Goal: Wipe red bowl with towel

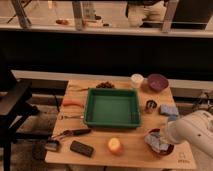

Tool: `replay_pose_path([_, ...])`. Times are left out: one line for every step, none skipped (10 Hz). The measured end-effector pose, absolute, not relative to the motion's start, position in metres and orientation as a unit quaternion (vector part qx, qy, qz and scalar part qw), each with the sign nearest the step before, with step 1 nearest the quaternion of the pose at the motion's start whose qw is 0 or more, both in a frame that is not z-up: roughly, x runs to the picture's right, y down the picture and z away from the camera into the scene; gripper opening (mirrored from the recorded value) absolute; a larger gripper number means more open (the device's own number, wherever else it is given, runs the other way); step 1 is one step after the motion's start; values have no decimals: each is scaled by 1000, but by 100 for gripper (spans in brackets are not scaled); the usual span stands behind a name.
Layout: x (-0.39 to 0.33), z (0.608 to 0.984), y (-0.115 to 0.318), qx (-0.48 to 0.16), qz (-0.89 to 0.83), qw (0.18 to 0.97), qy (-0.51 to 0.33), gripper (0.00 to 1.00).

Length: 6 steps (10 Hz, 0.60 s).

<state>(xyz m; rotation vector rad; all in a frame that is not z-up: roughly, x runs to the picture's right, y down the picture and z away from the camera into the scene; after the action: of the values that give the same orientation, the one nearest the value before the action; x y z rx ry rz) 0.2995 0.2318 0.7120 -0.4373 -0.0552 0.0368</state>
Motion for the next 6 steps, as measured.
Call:
replay_pose_path([300, 710, 229, -215, 22, 976, -28, 60])
replay_pose_path([301, 709, 227, -215, 27, 976, -30, 68])
replay_pose_path([304, 706, 226, -215, 37, 975, -31, 79])
replay_pose_path([305, 704, 224, -215, 39, 975, -34, 80])
replay_pose_path([306, 703, 223, -215, 43, 975, -36, 80])
replay_pose_path([308, 700, 220, -213, 50, 975, -37, 80])
